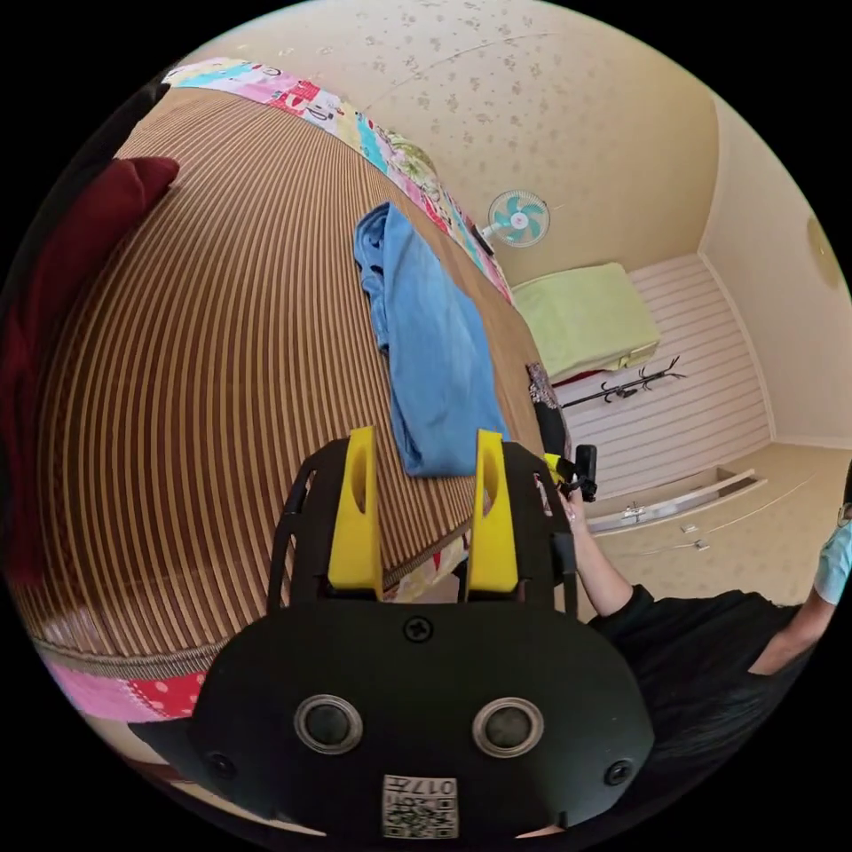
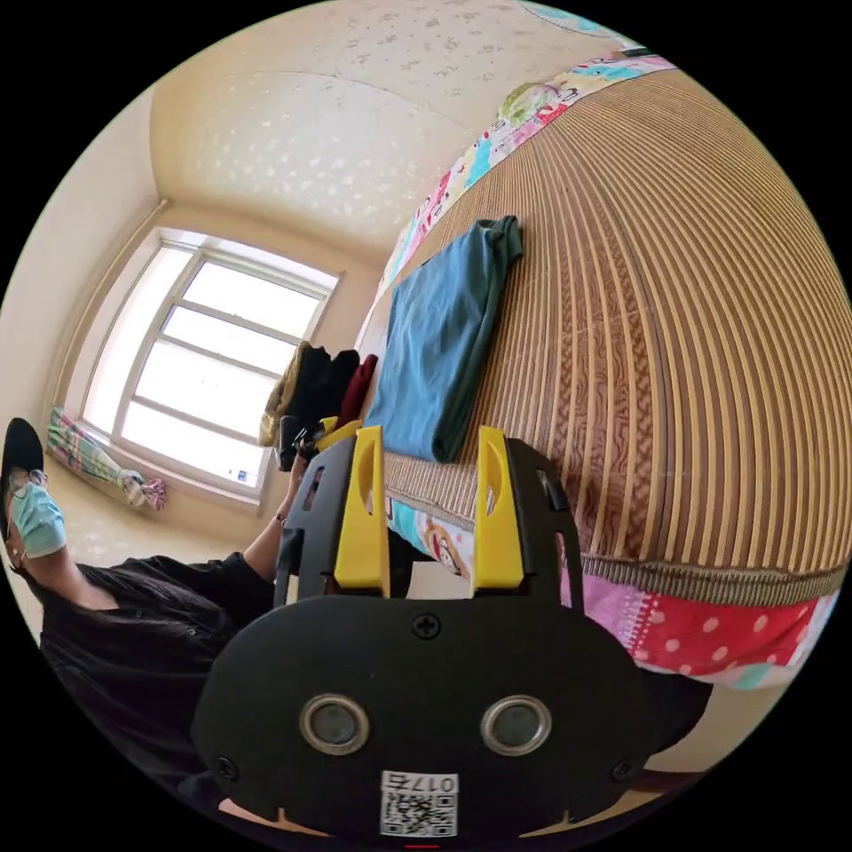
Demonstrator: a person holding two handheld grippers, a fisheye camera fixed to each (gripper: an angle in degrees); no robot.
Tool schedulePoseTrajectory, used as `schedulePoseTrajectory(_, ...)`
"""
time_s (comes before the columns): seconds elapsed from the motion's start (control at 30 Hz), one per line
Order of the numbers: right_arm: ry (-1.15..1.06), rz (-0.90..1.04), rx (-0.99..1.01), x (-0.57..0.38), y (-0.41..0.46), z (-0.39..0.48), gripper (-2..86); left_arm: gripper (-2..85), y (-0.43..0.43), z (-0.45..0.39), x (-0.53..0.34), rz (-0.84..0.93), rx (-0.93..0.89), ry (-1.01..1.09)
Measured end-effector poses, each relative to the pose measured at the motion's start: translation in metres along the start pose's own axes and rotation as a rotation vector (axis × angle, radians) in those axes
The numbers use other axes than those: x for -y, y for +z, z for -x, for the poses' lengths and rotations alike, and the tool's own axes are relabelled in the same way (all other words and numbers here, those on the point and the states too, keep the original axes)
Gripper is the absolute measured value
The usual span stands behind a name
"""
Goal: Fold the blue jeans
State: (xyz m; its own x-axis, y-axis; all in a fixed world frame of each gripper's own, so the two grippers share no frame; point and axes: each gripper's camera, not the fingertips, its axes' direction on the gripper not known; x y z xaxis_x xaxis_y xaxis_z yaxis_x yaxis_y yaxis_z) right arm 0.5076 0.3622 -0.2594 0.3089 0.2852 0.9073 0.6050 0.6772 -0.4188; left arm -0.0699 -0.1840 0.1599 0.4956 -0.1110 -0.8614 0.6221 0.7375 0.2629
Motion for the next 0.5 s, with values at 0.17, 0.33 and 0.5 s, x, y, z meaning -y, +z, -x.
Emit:
schedulePoseTrajectory(0.17, 0.06, -0.014, -0.014, 0.114, 0.02, -0.014, 18.9, 17.9, 0.027, -0.001, 0.099, 0.04, 0.108, 0.026)
schedulePoseTrajectory(0.33, 0.121, 0.082, 0.104, 0.152, 0.084, -0.039, 12.6, 11.7, 0.086, 0.015, 0.131, 0.102, 0.012, -0.04)
schedulePoseTrajectory(0.5, 0.06, 0.113, 0.195, 0.087, 0.068, -0.021, 8.8, 8.5, 0.074, 0.007, 0.044, 0.08, -0.103, -0.053)
